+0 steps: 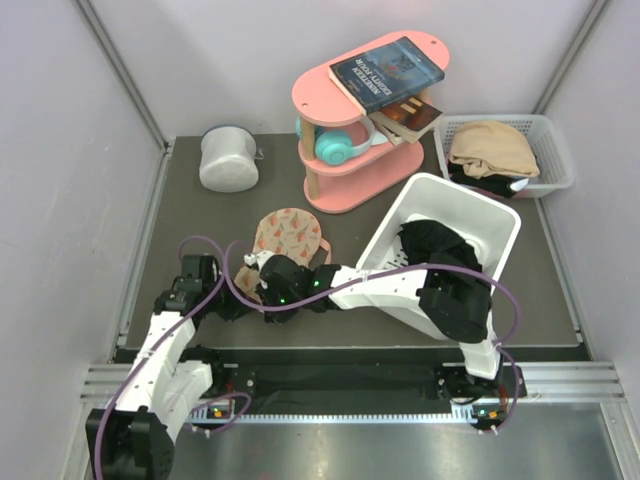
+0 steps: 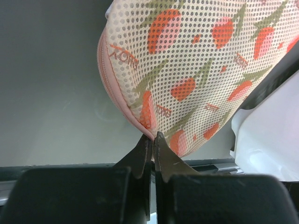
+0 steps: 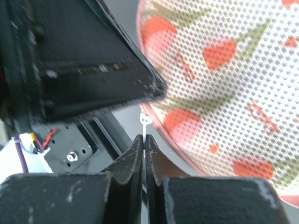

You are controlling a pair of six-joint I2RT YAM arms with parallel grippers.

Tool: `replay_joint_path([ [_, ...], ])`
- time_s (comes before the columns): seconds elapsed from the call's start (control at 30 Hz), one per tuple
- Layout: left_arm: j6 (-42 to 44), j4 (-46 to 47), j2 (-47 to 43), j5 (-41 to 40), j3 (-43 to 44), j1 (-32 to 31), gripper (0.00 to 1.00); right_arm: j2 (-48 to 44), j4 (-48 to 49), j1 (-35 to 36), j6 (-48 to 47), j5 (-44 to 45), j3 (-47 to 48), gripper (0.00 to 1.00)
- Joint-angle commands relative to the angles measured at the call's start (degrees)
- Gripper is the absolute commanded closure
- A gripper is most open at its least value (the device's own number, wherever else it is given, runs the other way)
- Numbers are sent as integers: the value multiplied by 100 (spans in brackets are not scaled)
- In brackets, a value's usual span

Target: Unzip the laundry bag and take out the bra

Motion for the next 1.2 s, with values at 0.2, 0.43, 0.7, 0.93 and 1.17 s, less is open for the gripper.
replay_joint_path([
  [0.2, 317, 334, 339, -494, 493, 30, 100, -756, 7, -183, 85, 314, -589, 100],
  [0.43, 511, 351, 594, -591, 670, 109, 100, -1081, 139, -447, 225, 438, -1055, 100],
  [0.7, 775, 544, 989, -486, 942, 276, 100, -1073, 130, -473, 155, 429, -976, 100],
  [0.93, 977, 826, 1604, -547, 1583, 276, 63, -722, 7, -263, -38, 236, -318, 100],
  [1.17, 1100, 19, 1175, -661, 1612, 276, 17, -186, -36, -95, -73, -72, 359, 100],
])
